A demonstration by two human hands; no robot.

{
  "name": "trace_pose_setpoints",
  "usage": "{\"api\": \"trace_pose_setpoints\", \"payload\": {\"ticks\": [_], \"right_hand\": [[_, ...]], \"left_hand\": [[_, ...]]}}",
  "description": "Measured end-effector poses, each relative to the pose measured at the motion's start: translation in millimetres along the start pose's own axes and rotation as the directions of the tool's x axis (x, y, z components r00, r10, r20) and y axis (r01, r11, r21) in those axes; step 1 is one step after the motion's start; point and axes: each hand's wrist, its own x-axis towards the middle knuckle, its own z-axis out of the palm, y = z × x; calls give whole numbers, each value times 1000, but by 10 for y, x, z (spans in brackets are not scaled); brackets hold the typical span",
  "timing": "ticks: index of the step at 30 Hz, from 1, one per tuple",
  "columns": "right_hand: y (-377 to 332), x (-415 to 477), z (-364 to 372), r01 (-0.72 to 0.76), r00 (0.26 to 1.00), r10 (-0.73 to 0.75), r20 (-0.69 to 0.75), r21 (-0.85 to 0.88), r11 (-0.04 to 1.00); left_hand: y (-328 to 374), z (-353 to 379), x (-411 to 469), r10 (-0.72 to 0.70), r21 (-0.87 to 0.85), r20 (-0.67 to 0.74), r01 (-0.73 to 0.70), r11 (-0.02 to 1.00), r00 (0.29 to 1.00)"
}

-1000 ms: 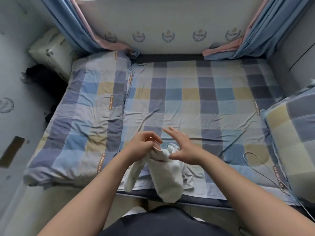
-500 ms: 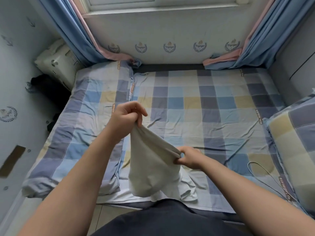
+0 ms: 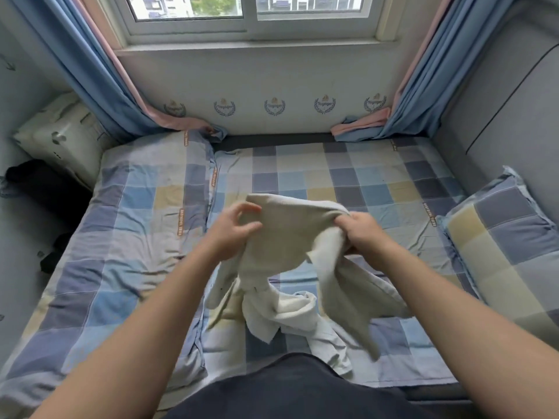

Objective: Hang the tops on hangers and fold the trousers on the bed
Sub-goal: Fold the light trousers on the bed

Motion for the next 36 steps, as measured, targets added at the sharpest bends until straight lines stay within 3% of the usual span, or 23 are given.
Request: {"api": "trace_pose_setpoints", "payload": {"ticks": [2,6,8,13,16,19,23,26,30,36], "right_hand": [[-271,-97,103,-30,999,26,29,138,990],[-605,-341,411,24,989,-52,136,203,979],[-723,-459,517,94,965,-137,224,189,977],[-783,-584,610,265,891,-276,362,79,961],[-555,-513,541,302,899,-278,339,-20,953],[-247,-464,549,187,908,-126,400,-117,975],[-79,-509,966,108,816,-126,565,67,992],[-155,-513,1280,117,844,-127,521,52,992],[-294,-448,1382,210,929,-204,310,13,978],[-912,-421,1275,113,959,-177,220,275,955]], "left_hand": [[-42,192,-120,2,-13,135,0,1000,991],[-32,488,-340,124,-207,255,-72,976,959],[-39,521,-365,166,-311,196,-99,945,967],[-34,308,-289,76,-318,-154,-123,940,985],[-73,163,-295,-60,-537,-141,-25,843,988],[-99,30,-343,-174,-732,-80,61,678,982],[-31,-103,-386,-173,-792,-59,59,607,983],[-27,-173,-379,-193,-783,-127,21,622,973],[-119,-378,-309,-188,-765,-163,-4,644,969],[-313,-148,-446,-37,-636,163,134,760,986]]}}
